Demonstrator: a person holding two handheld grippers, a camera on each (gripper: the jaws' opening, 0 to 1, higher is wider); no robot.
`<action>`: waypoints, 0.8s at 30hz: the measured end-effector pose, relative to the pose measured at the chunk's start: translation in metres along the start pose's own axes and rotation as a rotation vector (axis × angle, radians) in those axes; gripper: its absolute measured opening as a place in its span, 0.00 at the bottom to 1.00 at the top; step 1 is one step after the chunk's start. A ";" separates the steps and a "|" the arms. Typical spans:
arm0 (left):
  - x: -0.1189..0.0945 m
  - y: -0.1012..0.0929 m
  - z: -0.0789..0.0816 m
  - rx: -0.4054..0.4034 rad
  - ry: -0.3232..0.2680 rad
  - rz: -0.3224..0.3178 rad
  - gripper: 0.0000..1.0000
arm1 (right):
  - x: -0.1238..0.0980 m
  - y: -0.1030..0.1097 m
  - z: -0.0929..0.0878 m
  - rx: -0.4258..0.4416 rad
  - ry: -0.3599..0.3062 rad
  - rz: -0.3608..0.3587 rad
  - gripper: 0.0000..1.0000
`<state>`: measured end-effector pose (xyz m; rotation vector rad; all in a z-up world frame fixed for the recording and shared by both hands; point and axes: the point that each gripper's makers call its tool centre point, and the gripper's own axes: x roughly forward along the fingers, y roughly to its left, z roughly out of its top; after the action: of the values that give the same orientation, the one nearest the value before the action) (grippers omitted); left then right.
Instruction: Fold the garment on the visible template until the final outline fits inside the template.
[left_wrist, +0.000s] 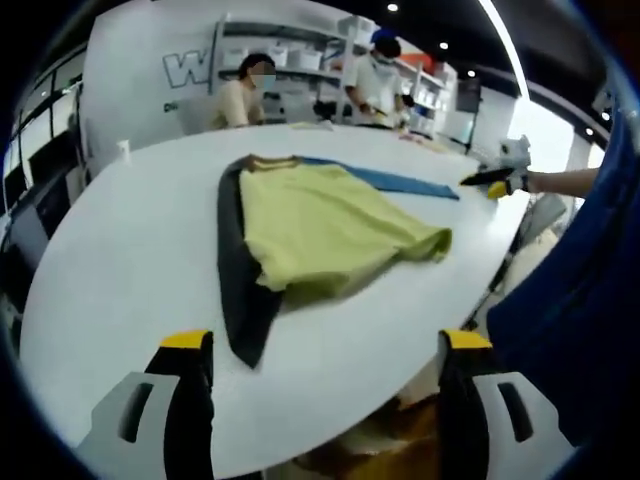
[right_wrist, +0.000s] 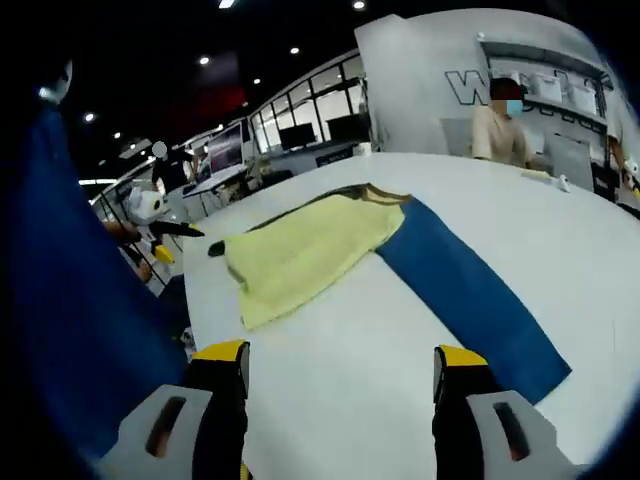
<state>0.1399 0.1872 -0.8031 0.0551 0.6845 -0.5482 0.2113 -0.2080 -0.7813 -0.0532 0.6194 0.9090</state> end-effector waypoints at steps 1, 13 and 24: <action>0.000 0.002 -0.001 -0.002 0.005 0.003 0.88 | 0.001 0.005 0.000 -0.002 0.002 0.007 0.79; 0.005 0.025 -0.018 -0.031 0.036 0.014 0.78 | 0.012 0.061 0.003 -0.033 0.012 0.054 0.98; 0.014 0.040 -0.030 -0.103 0.058 0.012 0.59 | 0.021 0.097 0.002 -0.025 0.011 0.064 0.99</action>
<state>0.1512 0.2219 -0.8401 -0.0214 0.7677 -0.5008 0.1485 -0.1314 -0.7700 -0.0608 0.6229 0.9785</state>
